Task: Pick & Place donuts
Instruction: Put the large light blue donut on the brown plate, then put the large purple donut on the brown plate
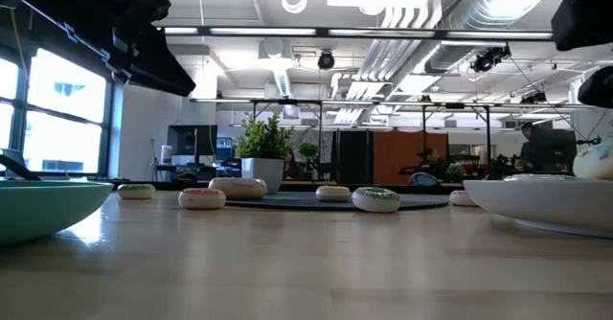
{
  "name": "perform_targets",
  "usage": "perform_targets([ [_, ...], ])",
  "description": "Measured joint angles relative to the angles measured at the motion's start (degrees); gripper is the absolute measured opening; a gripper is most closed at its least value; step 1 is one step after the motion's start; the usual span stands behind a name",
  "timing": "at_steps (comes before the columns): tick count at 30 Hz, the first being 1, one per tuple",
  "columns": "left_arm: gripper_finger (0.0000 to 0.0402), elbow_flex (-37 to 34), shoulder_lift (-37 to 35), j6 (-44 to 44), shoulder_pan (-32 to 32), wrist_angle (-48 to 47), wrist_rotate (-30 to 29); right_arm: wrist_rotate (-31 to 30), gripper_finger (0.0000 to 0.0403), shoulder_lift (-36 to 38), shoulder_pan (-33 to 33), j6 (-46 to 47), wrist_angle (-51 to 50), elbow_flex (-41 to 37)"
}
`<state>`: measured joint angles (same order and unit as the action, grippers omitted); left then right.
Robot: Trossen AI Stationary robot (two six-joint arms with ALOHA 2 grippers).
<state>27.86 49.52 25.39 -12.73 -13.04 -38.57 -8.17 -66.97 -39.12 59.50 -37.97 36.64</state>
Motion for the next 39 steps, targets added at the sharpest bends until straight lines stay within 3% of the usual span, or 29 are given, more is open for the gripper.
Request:
perform_targets([
  [7, 0.0182, 0.0, 0.0, 0.0, 0.0, 0.0, 0.0, 0.3, 0.0097, -1.1, 0.1, -0.8, 2.5, 0.0],
  [12, 0.0182, 0.0, 0.0, 0.8, 0.0, 0.0, 0.1, 4.0, 0.0129, 1.3, 0.1, -0.7, 4.9, 0.0],
  [15, 0.0182, 0.0, 0.0, 1.9, 0.0, 0.0, 1.1, 2.3, 0.0139, 2.7, 0.1, -1.2, 7.5, 0.0],
  [19, 0.0182, 0.0, 1.5, 2.6, 0.0, 1.9, 5.0, -5.7, 0.0146, 3.7, 0.1, -11.8, 12.7, 0.0],
  [25, 0.0182, 0.0, 12.2, -0.3, 0.0, 10.9, 6.0, -29.9, 0.0143, 3.2, 1.2, -32.0, 19.3, 0.0],
  [28, 0.0182, 0.0, 18.9, -1.3, 0.0, 14.3, 4.6, -34.6, 0.0141, 3.2, 3.5, -35.1, 20.7, 0.0],
  [33, 0.0182, 3.1, 27.6, -2.1, 2.8, 14.2, 2.2, -32.5, 0.0140, 3.2, 7.9, -36.8, 20.7, 0.0],
  [39, 0.0182, 10.5, 34.9, -14.3, 10.0, 9.2, 11.1, -28.3, 0.0140, 3.2, 11.8, -40.5, 21.9, 0.0],
])
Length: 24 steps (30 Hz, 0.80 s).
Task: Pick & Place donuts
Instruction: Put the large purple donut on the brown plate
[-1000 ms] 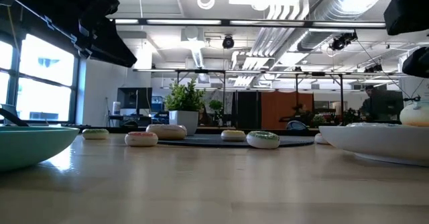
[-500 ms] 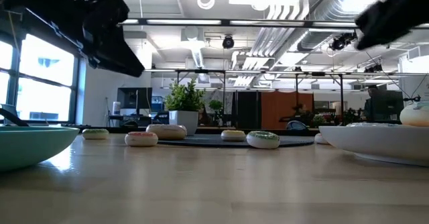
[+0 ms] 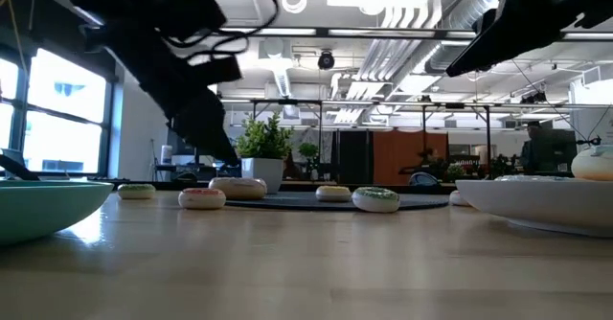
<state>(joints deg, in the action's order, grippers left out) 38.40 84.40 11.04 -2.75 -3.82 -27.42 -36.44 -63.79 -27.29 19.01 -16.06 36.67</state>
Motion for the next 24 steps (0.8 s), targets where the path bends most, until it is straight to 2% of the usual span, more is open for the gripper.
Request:
perform_targets([
  [5, 0.0182, 5.8, 4.4, -4.6, 4.5, -9.0, 6.6, 2.6, 0.0140, 0.0, 1.5, 0.0, 0.1, 0.0],
  [12, 0.0177, 6.8, 11.0, -4.8, 8.1, -8.4, 8.2, 2.4, 0.0140, 0.0, 1.8, -1.9, 0.1, 0.0],
  [15, 0.0145, 6.7, 11.3, -6.3, 7.9, -7.6, 7.8, 2.4, 0.0138, 0.0, 1.8, -9.3, 0.1, 0.0],
  [18, 0.0084, 7.1, 11.5, -6.8, 8.1, -5.9, 9.8, 2.3, 0.0135, 0.0, 1.8, -21.4, 0.9, 0.0],
  [21, 0.0021, 9.3, 10.0, -6.7, 8.0, -9.9, 10.9, 2.0, 0.0131, 0.0, 1.8, -33.3, 3.0, 0.0],
  [24, 0.0018, 12.7, 8.9, -6.7, 8.0, -12.2, 12.4, 2.1, 0.0127, 0.0, 1.8, -41.7, 6.4, 0.0],
])
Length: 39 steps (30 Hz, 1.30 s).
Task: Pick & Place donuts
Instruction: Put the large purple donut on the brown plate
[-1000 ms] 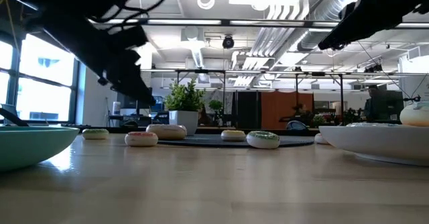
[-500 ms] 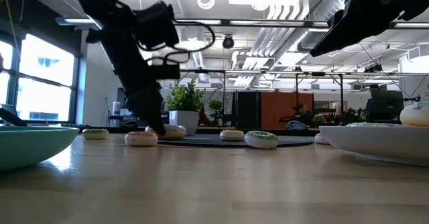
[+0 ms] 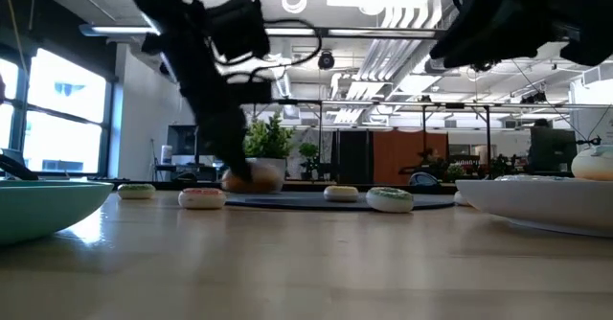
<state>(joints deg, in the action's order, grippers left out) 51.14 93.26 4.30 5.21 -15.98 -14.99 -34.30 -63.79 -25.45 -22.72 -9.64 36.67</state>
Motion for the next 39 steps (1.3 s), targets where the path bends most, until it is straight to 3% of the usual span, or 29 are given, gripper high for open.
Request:
perform_targets([
  [4, 0.0033, 4.2, -1.6, -2.1, -0.2, -1.3, 7.9, 0.7, 0.0124, 0.0, 0.2, -3.4, 4.9, 0.0],
  [8, 0.0014, 8.8, -2.1, -7.0, -1.8, 0.6, 22.0, 4.2, 0.0124, -0.1, 1.8, -3.3, 6.4, 0.0],
  [11, 0.0006, 11.7, -2.1, -10.9, -4.2, 3.8, 28.1, 6.6, 0.0123, -0.9, 3.4, -3.3, 7.7, 0.0],
  [18, 0.0013, 13.4, -2.1, -19.4, -10.1, 10.6, 24.5, 16.0, 0.0124, -4.2, 6.4, -3.1, 11.9, 0.0],
  [23, 0.0013, 13.4, -2.1, -19.0, -11.0, 10.3, 24.7, 12.9, 0.0124, -6.9, 6.8, -6.7, 19.6, 0.0],
  [29, 0.0013, 13.4, -2.1, -18.8, -10.9, 10.2, 25.1, 18.2, 0.0124, -10.3, 6.8, -10.3, 25.3, 0.0],
  [39, 0.0013, 13.4, -2.1, -18.8, -10.9, 9.6, 25.0, 18.4, 0.0124, -10.4, 7.1, -6.9, 28.6, 0.0],
])
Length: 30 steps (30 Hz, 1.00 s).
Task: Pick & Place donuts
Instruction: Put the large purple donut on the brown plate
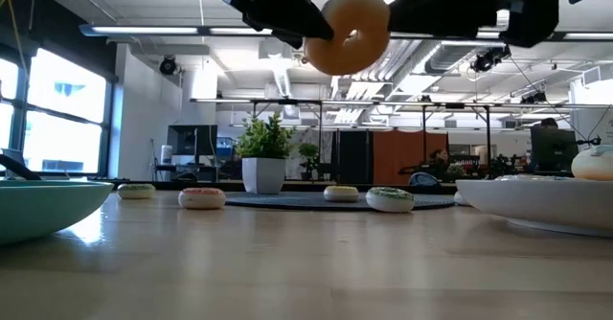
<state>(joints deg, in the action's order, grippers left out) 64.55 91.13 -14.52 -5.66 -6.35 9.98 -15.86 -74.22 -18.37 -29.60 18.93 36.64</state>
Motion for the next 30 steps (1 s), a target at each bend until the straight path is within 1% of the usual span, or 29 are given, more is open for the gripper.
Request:
perform_targets([
  [5, 0.0013, 0.0, 0.0, 0.0, 0.0, 0.0, 0.0, 0.1, 0.0124, 0.0, 0.0, 7.2, -0.1, 0.0],
  [8, 0.0013, 0.0, 0.0, 0.3, 0.0, 0.0, -0.1, 0.2, 0.0124, 0.0, 0.0, 8.6, -0.7, 0.0],
  [13, 0.0014, 0.0, 0.0, 1.3, 0.0, -0.2, -0.1, 0.2, 0.0124, 0.0, -0.5, 8.2, -0.7, 0.0],
  [20, 0.0014, 0.0, 0.0, 1.3, 0.0, -0.2, -0.4, -0.4, 0.0124, 0.5, -3.7, 4.0, 0.1, 0.0],
  [22, 0.0014, 0.0, 0.0, 1.3, 0.0, -0.1, -0.5, -2.0, 0.0124, 0.5, -4.7, 3.8, 0.5, 0.0],
  [27, 0.0014, 0.0, 0.0, 1.4, 0.1, 1.2, -0.4, -9.1, 0.0124, 0.6, -5.7, 1.4, 0.8, 0.0],
  [30, 0.0014, 0.0, 0.0, 1.4, 0.1, 2.5, -0.2, -8.8, 0.0124, 0.6, -5.3, 0.9, 0.7, 0.0],
])
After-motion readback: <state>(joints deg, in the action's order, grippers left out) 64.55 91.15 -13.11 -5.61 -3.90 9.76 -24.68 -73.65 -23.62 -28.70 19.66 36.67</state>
